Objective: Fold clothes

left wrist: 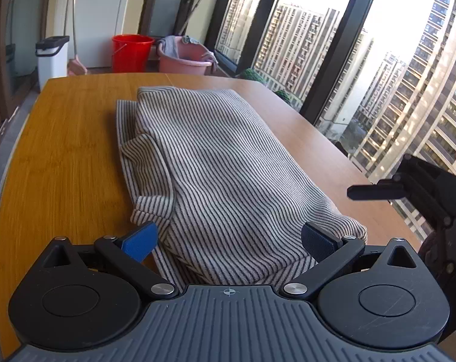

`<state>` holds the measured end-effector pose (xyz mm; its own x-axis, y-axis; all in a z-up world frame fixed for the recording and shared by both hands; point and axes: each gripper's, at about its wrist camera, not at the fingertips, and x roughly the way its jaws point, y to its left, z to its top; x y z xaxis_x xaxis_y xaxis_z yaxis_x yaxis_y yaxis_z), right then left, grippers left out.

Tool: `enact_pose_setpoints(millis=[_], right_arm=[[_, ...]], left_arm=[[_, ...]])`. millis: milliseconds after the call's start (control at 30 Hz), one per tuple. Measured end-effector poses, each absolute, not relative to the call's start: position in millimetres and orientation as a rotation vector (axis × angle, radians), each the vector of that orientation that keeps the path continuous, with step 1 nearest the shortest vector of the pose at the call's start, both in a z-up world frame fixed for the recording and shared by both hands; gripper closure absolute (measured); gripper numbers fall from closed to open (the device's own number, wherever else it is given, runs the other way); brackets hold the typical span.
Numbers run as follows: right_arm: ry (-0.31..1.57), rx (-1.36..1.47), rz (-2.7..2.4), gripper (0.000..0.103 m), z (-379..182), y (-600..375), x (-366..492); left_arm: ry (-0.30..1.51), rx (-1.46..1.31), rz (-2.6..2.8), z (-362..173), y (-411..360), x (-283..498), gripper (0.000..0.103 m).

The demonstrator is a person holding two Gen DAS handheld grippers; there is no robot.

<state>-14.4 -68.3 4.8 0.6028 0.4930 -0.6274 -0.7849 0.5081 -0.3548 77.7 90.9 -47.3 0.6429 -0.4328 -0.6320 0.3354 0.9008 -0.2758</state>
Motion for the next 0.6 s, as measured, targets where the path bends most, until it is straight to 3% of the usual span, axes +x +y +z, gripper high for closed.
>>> enact_pose_setpoints(millis=[133,167,200,233,267,400,600], right_arm=[[0.390,-0.839,0.828,0.006,-15,-36,-25],[0.362,-0.870,0.821,0.018,-17,-30,-26],[0.364,-0.886,0.821,0.039,-19,-25,-25],[0.381,-0.886,0.830,0.051,-20,-21,-25],[0.389,-0.876,0.832,0.056,-20,-19,-24],[0.518,-0.642,0.822,0.063,3,-30,3],[0.672,-0.270,0.775,0.065,29,-71,53]], left_arm=[[0.692,-0.138,-0.373,-34,108,68,0.000],[0.676,-0.137,-0.362,-30,111,65,0.000],[0.661,-0.137,-0.355,-27,114,64,0.000],[0.646,-0.137,-0.351,-25,117,61,0.000],[0.628,-0.133,-0.346,-23,119,59,0.000],[0.519,-0.031,-0.369,-12,118,40,0.000],[0.376,0.326,-0.459,-22,86,6,0.000]])
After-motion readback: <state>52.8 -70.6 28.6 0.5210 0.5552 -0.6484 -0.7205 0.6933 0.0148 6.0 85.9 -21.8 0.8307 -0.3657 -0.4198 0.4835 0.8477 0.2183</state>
